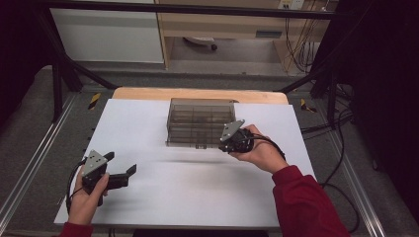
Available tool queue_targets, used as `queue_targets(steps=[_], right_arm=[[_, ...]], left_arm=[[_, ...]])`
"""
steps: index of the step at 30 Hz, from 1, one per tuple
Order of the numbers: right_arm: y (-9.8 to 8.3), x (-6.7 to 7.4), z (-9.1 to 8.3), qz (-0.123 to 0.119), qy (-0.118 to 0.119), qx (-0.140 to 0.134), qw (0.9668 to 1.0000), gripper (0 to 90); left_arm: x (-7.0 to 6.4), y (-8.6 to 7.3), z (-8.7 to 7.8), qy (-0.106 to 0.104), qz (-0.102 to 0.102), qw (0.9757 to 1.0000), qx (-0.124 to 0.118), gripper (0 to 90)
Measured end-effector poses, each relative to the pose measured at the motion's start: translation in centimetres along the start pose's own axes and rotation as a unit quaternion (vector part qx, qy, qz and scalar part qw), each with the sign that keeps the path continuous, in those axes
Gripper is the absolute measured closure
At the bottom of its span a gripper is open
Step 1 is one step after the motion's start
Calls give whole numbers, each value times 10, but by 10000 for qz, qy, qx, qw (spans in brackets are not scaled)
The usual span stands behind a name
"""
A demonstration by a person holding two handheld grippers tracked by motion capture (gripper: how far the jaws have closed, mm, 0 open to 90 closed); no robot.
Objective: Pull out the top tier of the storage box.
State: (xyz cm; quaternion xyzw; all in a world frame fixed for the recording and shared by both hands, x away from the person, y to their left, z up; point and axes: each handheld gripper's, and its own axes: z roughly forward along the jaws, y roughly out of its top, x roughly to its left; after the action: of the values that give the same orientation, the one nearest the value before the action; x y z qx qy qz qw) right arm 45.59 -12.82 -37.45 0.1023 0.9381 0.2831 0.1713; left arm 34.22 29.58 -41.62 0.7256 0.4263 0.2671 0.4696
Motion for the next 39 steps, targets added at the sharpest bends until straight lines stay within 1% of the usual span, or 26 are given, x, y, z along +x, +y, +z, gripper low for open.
queue_targets(steps=[13,19,23,39], right_arm=[[-2,5,-3,-146,100,28,9998,761],[-3,7,-4,-155,122,30,9998,766],[-3,8,-5,-232,151,40,9996,771],[-5,12,-6,-273,219,37,9994,778]], left_arm=[[0,0,0,-8,4,10000,8,52],[0,0,0,-2,-8,10000,0,52],[0,0,0,7,6,10000,-3,52],[0,0,0,15,8,10000,-4,52]])
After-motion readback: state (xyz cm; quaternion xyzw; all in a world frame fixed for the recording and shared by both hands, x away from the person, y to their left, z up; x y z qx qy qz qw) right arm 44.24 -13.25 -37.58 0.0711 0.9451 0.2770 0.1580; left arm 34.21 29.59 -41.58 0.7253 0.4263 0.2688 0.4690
